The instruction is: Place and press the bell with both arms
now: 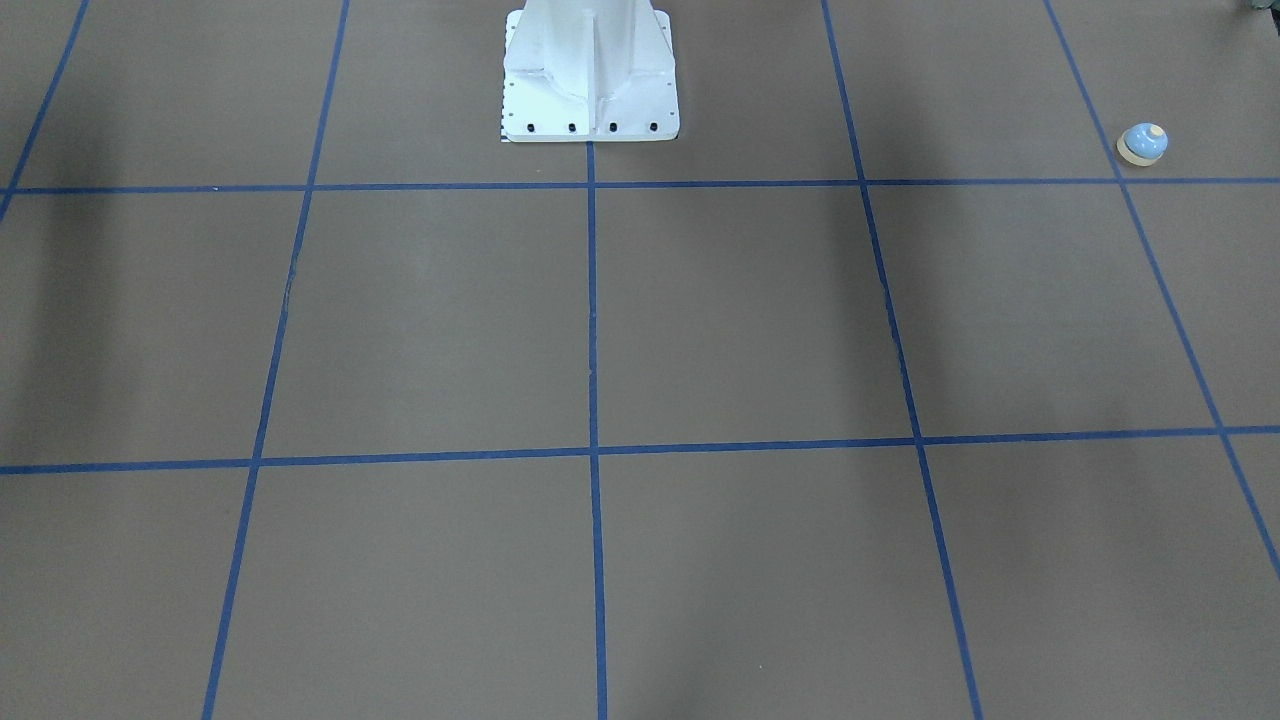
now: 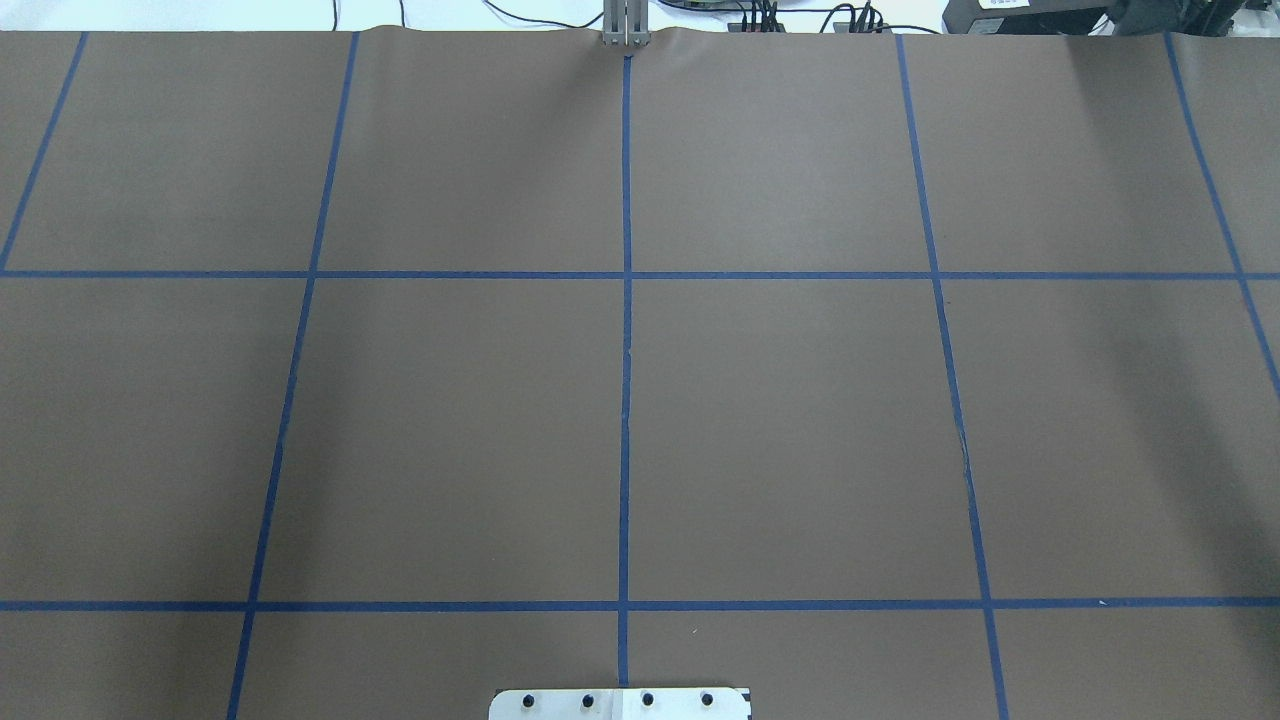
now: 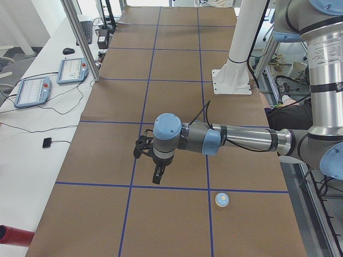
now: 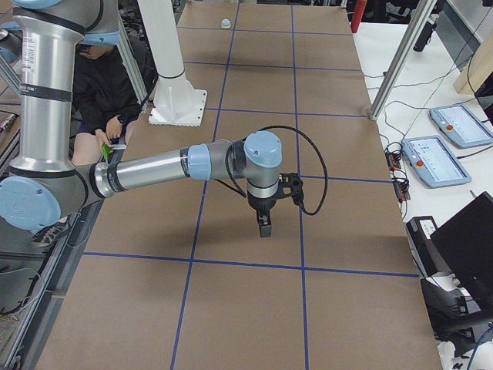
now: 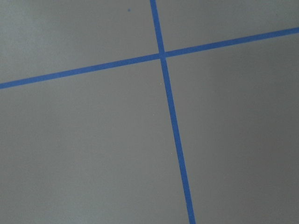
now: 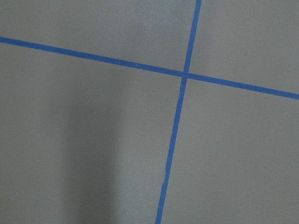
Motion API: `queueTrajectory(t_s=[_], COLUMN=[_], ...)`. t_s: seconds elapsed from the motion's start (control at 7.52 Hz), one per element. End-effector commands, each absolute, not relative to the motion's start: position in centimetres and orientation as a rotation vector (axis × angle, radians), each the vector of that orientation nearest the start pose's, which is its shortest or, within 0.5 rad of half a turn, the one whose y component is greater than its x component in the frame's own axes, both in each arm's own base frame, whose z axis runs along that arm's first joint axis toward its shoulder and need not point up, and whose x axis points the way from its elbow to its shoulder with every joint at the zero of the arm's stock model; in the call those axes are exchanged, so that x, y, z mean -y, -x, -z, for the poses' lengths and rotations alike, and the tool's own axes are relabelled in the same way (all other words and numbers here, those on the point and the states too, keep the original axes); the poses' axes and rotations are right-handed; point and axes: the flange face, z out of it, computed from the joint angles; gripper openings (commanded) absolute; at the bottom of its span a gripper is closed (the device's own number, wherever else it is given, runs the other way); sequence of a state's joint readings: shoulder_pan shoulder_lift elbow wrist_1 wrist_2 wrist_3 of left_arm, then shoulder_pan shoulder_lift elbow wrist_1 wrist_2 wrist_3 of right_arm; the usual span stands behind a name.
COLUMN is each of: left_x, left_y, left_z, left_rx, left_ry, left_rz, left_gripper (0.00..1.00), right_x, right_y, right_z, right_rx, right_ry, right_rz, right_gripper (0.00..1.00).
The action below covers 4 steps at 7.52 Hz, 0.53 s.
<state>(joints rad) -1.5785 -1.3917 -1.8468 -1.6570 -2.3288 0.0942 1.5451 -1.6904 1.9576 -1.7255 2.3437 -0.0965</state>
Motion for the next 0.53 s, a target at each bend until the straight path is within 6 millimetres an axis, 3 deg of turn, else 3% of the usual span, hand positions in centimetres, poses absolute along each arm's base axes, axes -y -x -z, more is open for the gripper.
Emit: queueTrajectory(t_s=[0.0,0.13,0.4], left_x=[42.86,42.92,43.08], left_y=[6.87,6.87,6.80], left_z=[-60.14,-60.08,-59.48], left_rx=[-0.748,-0.748,-0.747], left_ry=[-0.211,-0.212,-0.224], left_rz=[-0.151,-0.152,-0.157], left_gripper=[1.00,1.00,1.00], right_x=[44.85,44.66,44.78], right_y=[-4.69,-4.61,-4.51], right_z=[-51.92,-52.47,-51.71], right_rx=[0.809,0.801,0.812], right_ry=[-0.223,-0.217,-0.260], right_rz=[0.206,0.211,0.233], right_gripper=[1.00,1.00,1.00])
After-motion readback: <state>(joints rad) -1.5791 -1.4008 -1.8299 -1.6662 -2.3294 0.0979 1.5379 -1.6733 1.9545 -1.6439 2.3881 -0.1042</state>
